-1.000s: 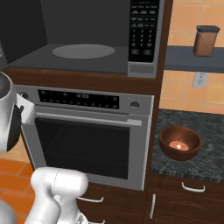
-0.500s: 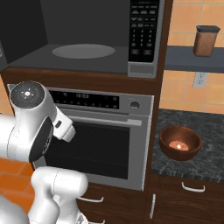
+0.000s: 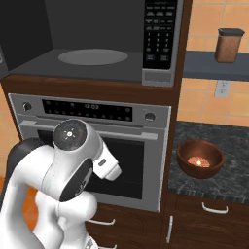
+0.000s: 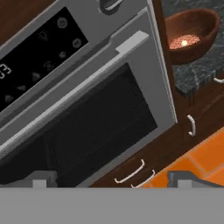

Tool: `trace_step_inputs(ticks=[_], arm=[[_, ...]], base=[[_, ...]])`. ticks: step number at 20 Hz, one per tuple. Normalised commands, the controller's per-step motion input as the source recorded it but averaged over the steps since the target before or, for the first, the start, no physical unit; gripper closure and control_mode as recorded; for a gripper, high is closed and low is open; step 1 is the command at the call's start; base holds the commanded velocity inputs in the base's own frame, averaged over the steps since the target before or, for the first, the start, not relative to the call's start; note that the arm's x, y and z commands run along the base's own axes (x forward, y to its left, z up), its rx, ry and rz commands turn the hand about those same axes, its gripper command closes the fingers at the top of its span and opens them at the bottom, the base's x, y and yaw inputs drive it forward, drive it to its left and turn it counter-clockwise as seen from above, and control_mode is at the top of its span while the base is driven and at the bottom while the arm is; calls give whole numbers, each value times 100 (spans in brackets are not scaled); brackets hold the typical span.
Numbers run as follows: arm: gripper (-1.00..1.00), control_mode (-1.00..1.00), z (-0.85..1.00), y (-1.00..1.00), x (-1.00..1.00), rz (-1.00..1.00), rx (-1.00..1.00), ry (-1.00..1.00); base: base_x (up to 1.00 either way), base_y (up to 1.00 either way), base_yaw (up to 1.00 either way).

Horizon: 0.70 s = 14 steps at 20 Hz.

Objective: Open the microwave, place the bowl with waffle inside the microwave, then close the microwave door and turn it on.

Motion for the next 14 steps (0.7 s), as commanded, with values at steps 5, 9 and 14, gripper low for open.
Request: trace_step_inputs(ticks=[5, 9, 14], arm=[[-100, -100, -36, -100, 26, -22, 0, 6], [-100, -100, -35, -100, 33, -19, 0, 9], [-100, -100, -31, -100, 45, -14, 1, 15]], base=[[0, 0, 0], [0, 0, 0], [0, 0, 0]])
